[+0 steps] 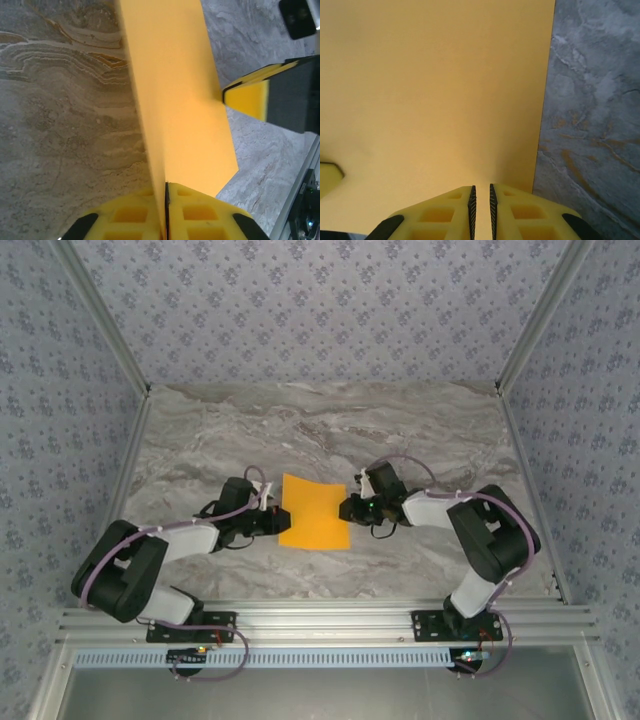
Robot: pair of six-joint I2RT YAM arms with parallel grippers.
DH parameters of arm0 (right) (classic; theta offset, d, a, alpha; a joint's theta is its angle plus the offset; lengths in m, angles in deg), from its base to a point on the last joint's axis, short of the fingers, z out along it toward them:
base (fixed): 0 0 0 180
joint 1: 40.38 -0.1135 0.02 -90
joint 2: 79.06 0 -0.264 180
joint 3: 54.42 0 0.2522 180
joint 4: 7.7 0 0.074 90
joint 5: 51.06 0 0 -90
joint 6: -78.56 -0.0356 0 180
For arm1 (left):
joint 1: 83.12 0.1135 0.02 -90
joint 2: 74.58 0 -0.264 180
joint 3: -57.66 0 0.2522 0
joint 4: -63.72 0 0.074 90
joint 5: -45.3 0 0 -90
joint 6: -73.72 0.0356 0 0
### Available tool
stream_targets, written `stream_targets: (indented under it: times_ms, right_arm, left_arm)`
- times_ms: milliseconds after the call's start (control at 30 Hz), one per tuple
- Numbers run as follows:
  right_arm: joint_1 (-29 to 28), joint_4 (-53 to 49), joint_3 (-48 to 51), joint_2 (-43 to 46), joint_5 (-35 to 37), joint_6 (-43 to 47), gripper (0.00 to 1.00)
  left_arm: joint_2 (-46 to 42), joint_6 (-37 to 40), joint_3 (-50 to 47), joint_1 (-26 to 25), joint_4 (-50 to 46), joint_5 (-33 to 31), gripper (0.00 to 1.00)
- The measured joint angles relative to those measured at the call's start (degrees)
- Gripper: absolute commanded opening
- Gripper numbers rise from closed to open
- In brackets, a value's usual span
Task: Fold a paper plane with a square sheet of paper (fold left side to right side)
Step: First fold in half a square sheet of paper at the center of the table.
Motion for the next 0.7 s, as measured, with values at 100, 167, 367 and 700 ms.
stream_targets:
  times_ms: [100, 167, 367, 700]
  right_arm:
    - [-0.5, -1.2, -1.0, -1.1, 0.9, 0.0, 0.17]
    - [-0.8, -1.7, -1.6, -1.4, 1.5, 0.1, 0.17]
    - [-1.0, -1.4, -1.8, -1.7, 1.8, 0.0, 0.18]
    - [-0.4, 3.3, 0.7, -0.9, 0.1, -0.1, 0.23]
  left_arm:
    - [-0.6, -0.6, 0.5, -0.2, 0.1, 0.5, 0.34]
    - [-1.0, -1.1, 1.0, -0.5, 0.5, 1.0, 0.41]
    - [-0.9, -2.8, 3.4, -2.5, 3.0, 2.4, 0.62]
    - [6.1, -4.2, 8.2, -6.9, 7.1, 3.5, 0.72]
